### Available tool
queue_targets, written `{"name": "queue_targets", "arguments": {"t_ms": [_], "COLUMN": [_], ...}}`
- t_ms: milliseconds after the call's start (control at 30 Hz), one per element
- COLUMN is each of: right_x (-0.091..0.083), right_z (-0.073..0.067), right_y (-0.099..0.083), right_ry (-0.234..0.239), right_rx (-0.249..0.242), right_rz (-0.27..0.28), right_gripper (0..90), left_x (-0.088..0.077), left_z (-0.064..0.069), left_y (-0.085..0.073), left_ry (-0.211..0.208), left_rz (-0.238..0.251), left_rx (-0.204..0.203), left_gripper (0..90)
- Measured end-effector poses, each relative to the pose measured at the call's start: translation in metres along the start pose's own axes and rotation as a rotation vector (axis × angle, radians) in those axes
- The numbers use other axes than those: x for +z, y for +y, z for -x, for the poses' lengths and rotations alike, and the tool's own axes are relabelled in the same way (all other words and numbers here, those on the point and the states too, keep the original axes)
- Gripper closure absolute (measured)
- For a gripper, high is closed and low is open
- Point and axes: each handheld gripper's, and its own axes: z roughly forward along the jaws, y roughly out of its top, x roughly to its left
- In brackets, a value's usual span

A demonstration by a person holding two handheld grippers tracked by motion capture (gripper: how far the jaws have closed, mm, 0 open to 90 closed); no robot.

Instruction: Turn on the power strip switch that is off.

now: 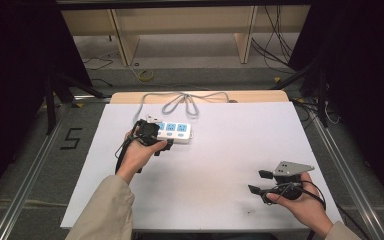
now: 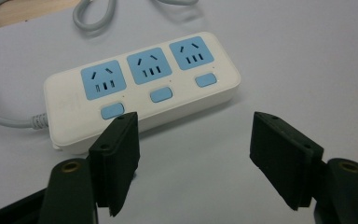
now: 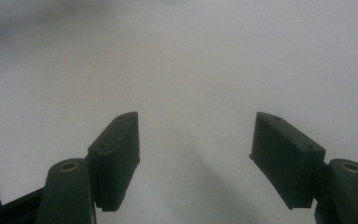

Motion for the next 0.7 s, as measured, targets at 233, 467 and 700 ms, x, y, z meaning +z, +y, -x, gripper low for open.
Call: {"name": "queue_targets", "arguments": {"t_ms": [233,467,700], "right_x": [0.000,0.000,-0.001], "right_z": [0.000,0.000,0.000], "right_y": [0.000,0.000,0.000], "right_ry": [0.002,0.002,0.001], "right_rx": [0.001,0.001,0.002], "right_rz": [-0.002,0.000,0.000], "right_gripper": [32.6,32.6,32.7], "left_x": [-0.008,-0.011,-0.015], "left_z": [0.000,0.003,0.009], "left_y": [-0.009,-0.017,-0.021], "left_ry": [0.008,-0.004,-0.013], "left_rz": [0.015,0.011,0.014], "left_rx": [0.022,0.046,0.070], "left_gripper": [32.7,32.7,32.6]}}
